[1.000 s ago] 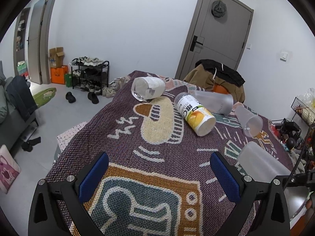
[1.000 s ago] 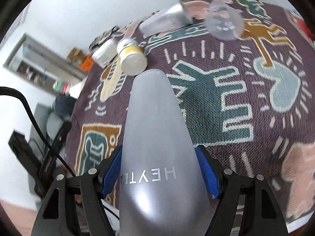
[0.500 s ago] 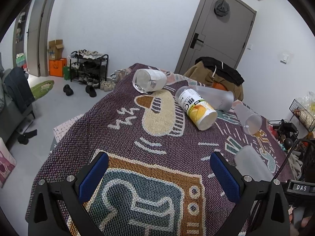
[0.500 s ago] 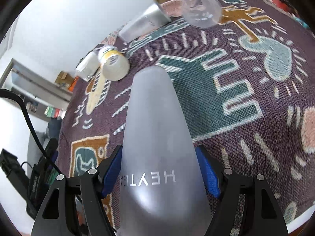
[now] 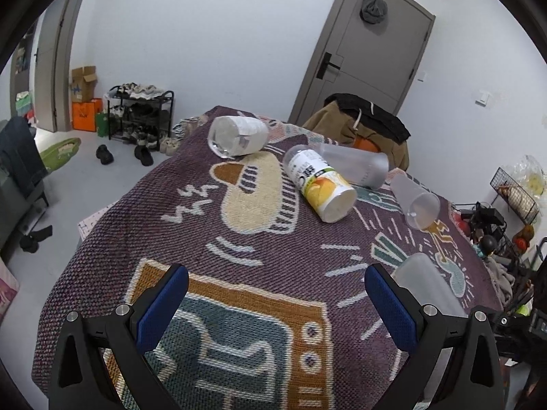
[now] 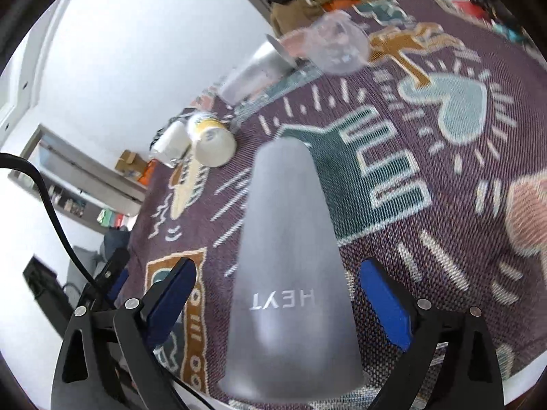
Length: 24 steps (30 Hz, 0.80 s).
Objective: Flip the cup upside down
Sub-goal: 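Lift the frosted cup with the right tool and rotate it toward the left tool, then grasp the frosted cup with the left tool while the right tool releases it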
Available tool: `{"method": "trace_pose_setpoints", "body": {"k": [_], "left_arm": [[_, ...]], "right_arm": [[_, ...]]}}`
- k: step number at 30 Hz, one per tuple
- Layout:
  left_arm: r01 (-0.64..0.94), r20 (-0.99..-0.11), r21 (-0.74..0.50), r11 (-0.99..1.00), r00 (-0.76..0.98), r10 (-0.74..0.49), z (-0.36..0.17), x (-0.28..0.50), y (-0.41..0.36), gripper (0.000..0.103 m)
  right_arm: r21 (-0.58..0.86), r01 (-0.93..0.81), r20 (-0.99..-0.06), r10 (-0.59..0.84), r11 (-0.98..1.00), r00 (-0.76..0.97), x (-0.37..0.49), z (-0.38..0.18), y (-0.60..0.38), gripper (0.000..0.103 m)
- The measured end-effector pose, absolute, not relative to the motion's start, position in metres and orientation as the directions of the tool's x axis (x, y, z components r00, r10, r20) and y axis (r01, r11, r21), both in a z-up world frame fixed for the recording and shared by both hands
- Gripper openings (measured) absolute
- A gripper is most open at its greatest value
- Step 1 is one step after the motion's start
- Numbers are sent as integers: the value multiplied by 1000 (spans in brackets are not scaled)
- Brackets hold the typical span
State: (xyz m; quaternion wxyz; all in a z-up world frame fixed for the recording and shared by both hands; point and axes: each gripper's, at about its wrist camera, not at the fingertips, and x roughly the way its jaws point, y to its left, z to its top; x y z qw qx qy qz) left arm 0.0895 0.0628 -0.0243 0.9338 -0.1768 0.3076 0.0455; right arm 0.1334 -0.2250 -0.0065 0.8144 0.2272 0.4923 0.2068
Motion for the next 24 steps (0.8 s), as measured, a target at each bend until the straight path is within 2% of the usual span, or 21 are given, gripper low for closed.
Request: {"method": "trace_pose_setpoints", "body": {"k": [10, 15, 24], "left_arm": [[-75, -612, -291, 954, 781, -125, -7, 110, 30, 103], [-13, -629, -294, 956, 756, -183, -1, 123, 12, 103], [95, -684, -283, 954, 677, -270, 7, 153, -30, 102]], "right_arm": [[489, -209, -677, 520, 847, 521, 98, 19, -244, 97], [455, -149, -654, 443, 878, 613, 87, 20, -276, 97], [489, -66, -660, 419, 870, 624, 89, -5, -325, 97]]}}
